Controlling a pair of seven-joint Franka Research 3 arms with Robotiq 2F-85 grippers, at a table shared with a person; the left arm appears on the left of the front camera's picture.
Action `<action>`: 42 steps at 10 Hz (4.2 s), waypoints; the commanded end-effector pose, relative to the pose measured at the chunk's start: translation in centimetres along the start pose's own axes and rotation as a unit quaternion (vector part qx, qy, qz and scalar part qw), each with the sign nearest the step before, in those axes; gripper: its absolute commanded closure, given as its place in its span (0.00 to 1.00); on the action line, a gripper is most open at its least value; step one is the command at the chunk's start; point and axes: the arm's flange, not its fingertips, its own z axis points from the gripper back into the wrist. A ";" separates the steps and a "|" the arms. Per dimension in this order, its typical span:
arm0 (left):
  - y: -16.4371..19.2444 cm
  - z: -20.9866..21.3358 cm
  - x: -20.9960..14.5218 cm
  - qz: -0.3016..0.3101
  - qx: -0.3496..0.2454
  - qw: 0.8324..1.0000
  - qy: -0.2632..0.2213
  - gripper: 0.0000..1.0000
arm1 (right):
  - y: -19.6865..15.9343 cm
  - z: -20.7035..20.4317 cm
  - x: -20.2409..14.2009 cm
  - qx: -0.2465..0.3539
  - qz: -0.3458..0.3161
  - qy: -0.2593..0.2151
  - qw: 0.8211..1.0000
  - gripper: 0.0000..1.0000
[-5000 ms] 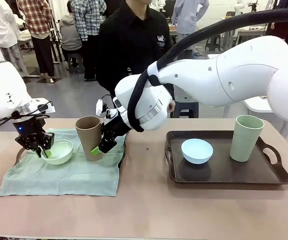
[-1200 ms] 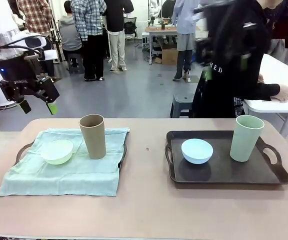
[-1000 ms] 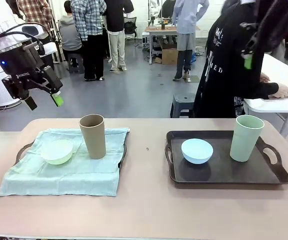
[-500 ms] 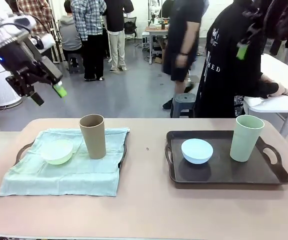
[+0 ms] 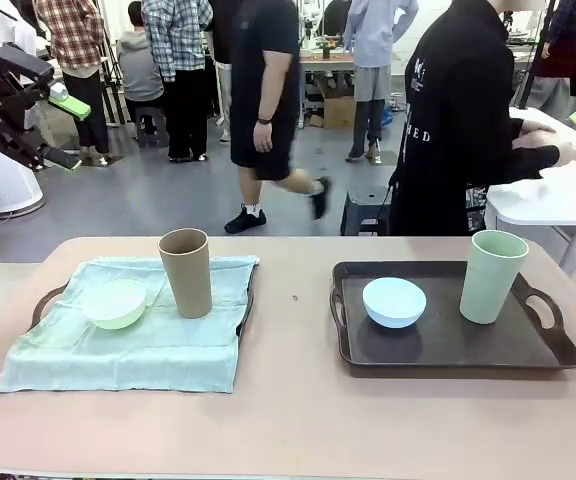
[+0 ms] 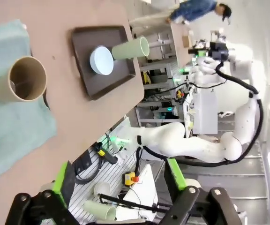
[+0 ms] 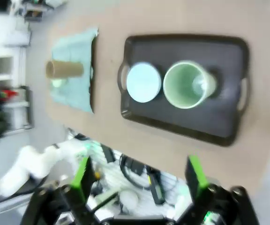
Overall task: Set up a tray with a mat and arrange the tableware.
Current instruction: Pick up the Picnic Bowl and Reusable plastic cup from the Handle tray in front of the human's position and hold them in the air.
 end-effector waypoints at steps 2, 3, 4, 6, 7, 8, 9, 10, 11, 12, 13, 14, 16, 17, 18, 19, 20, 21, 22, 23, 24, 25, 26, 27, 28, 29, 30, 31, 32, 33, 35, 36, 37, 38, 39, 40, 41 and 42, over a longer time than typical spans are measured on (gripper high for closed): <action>0.0 0.0 0.0 0.000 0.000 1.000 0.000 0.00 | 0.0 0.0 0.0 0.000 0.000 0.000 1.000 0.00; 0.7 1.6 0.1 0.051 -0.123 0.991 0.008 0.00 | -0.7 0.4 0.1 0.114 -0.053 0.031 0.992 0.00; 2.2 3.0 0.1 0.080 -0.202 0.976 -0.002 0.00 | -3.7 0.9 0.0 0.190 -0.114 0.032 0.975 0.00; 5.5 4.3 -0.6 0.112 -0.276 0.954 -0.016 0.00 | -9.8 0.9 -1.5 0.293 -0.200 0.014 0.935 0.00; 7.1 3.7 -0.5 0.129 -0.291 0.948 -0.009 0.00 | -12.2 1.1 -2.5 0.340 -0.231 -0.015 0.911 0.00; 9.0 3.1 -0.5 0.168 -0.270 0.948 0.000 0.00 | -13.6 1.2 -3.3 0.392 -0.244 -0.072 0.884 0.00; 10.0 2.6 -0.5 0.188 -0.227 0.955 0.017 0.00 | -13.3 0.5 -3.3 0.377 -0.251 -0.091 0.887 0.00; 8.8 4.2 -1.2 0.130 -0.283 0.950 -0.009 0.00 | -14.5 1.5 -3.3 0.335 -0.225 -0.008 0.915 0.00; 8.8 4.2 -1.2 0.130 -0.283 0.950 -0.009 0.00 | -14.5 1.5 -3.3 0.335 -0.225 -0.008 0.915 0.00; 8.8 4.2 -1.2 0.130 -0.283 0.950 -0.009 0.00 | -14.5 1.5 -3.3 0.335 -0.225 -0.008 0.915 0.00; 8.8 4.2 -1.2 0.130 -0.283 0.950 -0.009 0.00 | -14.5 1.5 -3.3 0.335 -0.225 -0.008 0.915 0.00; 8.8 4.2 -1.2 0.130 -0.283 0.950 -0.009 0.00 | -14.5 1.5 -3.3 0.335 -0.225 -0.008 0.915 0.00; 8.8 4.2 -1.2 0.130 -0.283 0.950 -0.009 0.00 | -14.5 1.5 -3.3 0.335 -0.225 -0.008 0.915 0.00; 8.8 4.2 -1.2 0.130 -0.283 0.950 -0.009 0.00 | -14.5 1.5 -3.3 0.335 -0.225 -0.008 0.915 0.00; 8.8 4.2 -1.2 0.130 -0.283 0.950 -0.009 0.00 | -14.5 1.5 -3.3 0.335 -0.225 -0.008 0.915 0.00; 8.8 4.2 -1.2 0.130 -0.283 0.950 -0.009 0.00 | -14.5 1.5 -3.3 0.335 -0.225 -0.008 0.915 0.00; 8.8 4.2 -1.2 0.130 -0.283 0.950 -0.009 0.00 | -14.5 1.5 -3.3 0.335 -0.225 -0.008 0.915 0.00; 8.8 4.2 -1.2 0.130 -0.283 0.950 -0.009 0.00 | -14.5 1.5 -3.3 0.335 -0.225 -0.008 0.915 0.00; 8.8 4.2 -1.2 0.130 -0.283 0.950 -0.009 0.00 | -14.5 1.5 -3.3 0.335 -0.225 -0.008 0.915 0.00; 8.8 4.2 -1.2 0.130 -0.283 0.950 -0.009 0.00 | -14.5 1.5 -3.3 0.335 -0.225 -0.008 0.915 0.00; 8.8 4.2 -1.2 0.130 -0.283 0.950 -0.009 0.00 | -14.5 1.5 -3.3 0.335 -0.225 -0.008 0.915 0.00; 8.8 4.2 -1.2 0.130 -0.283 0.950 -0.009 0.00 | -14.5 1.5 -3.3 0.335 -0.225 -0.008 0.915 0.00; 8.8 4.2 -1.2 0.130 -0.283 0.950 -0.009 0.00 | -14.5 1.5 -3.3 0.335 -0.225 -0.008 0.915 0.00; 8.8 4.2 -1.2 0.130 -0.283 0.950 -0.009 0.00 | -14.5 1.5 -3.3 0.335 -0.225 -0.008 0.915 0.00; 8.8 4.2 -1.2 0.130 -0.283 0.950 -0.009 0.00 | -14.5 1.5 -3.3 0.335 -0.225 -0.008 0.915 0.00; 8.8 4.2 -1.2 0.130 -0.283 0.950 -0.009 0.00 | -14.5 1.5 -3.3 0.335 -0.225 -0.008 0.915 0.00; 8.8 4.2 -1.2 0.130 -0.283 0.950 -0.009 0.00 | -14.5 1.5 -3.3 0.335 -0.225 -0.008 0.915 0.00; 8.8 4.2 -1.2 0.130 -0.283 0.950 -0.009 0.00 | -14.5 1.5 -3.3 0.335 -0.225 -0.008 0.915 0.00; 8.8 4.2 -1.2 0.130 -0.283 0.950 -0.009 0.00 | -14.5 1.5 -3.3 0.335 -0.225 -0.008 0.915 0.00; 8.8 4.2 -1.2 0.130 -0.283 0.950 -0.009 0.00 | -14.5 1.5 -3.3 0.335 -0.225 -0.008 0.915 0.00; 8.8 4.2 -1.2 0.130 -0.283 0.950 -0.009 0.00 | -14.5 1.5 -3.3 0.335 -0.225 -0.008 0.915 0.00; 8.8 4.2 -1.2 0.130 -0.283 0.950 -0.009 0.00 | -14.5 1.5 -3.3 0.335 -0.225 -0.008 0.915 0.00; 8.8 4.2 -1.2 0.130 -0.283 0.950 -0.009 0.00 | -14.5 1.5 -3.3 0.335 -0.225 -0.008 0.915 0.00; 8.8 4.2 -1.2 0.130 -0.283 0.950 -0.009 0.00 | -14.3 1.3 -3.1 0.340 -0.232 -0.014 0.911 0.00; 9.0 4.0 -1.1 0.137 -0.273 0.952 -0.005 0.00 | -14.1 1.7 -3.7 0.308 -0.178 0.050 0.933 0.00; 7.7 3.2 -0.6 0.112 -0.232 0.966 0.013 0.00 | -13.8 2.0 -3.6 0.241 -0.067 0.088 0.964 0.00; 6.1 2.1 -0.2 0.095 -0.184 0.978 0.020 0.00 | -13.3 2.3 -3.5 0.210 -0.033 0.083 0.974 0.00; 4.5 1.4 -0.1 0.065 -0.128 0.990 0.018 0.00 | -13.2 2.4 -3.7 0.175 0.027 0.116 0.977 0.00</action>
